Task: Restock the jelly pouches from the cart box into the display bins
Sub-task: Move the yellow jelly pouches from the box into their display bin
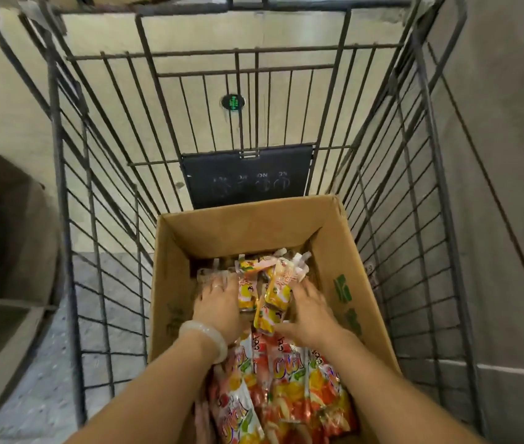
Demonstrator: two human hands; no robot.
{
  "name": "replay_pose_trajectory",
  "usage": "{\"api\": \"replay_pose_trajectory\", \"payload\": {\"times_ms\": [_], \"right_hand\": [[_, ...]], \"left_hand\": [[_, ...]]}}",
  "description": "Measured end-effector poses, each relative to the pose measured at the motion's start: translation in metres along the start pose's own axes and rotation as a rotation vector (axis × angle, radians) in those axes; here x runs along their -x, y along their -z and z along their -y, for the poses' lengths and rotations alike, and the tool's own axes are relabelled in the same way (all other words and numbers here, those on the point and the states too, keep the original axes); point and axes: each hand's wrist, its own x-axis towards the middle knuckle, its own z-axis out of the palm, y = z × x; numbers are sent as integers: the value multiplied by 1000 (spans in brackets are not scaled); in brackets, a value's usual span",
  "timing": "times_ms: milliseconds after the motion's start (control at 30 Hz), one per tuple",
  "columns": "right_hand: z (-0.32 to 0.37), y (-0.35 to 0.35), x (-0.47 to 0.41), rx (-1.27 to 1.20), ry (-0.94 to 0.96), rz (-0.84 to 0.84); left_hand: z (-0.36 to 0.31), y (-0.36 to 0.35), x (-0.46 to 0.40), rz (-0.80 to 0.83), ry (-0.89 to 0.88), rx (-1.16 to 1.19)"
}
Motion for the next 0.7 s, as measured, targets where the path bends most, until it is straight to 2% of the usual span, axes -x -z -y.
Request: {"api": "replay_pose_trajectory", "payload": {"times_ms": [133,300,400,533,600,667,700], "right_hand": [[-18,-20,-44,-151,-71,-9],[-28,-37,-85,-647,-253,-196],[-28,-54,-101,-842,-419,-203],[-27,-63,-112,-917,-487,-180],[-30,-67,-118,-964,-501,-164],[-34,-73,-122,-1030,-516,-129],[-37,-76,-123,-1052,-519,-103]], "left_hand": [[-5,-12,-59,-17,15,86],[-16,-37,-96,-134,11,110],[-17,-54,-98,-186,15,144],[-17,-58,-110,-293,29,207],[-18,-47,-118,-354,84,351],[-18,-40,-127,-325,158,443],[-19,-39,-130,-270,186,410]]}}
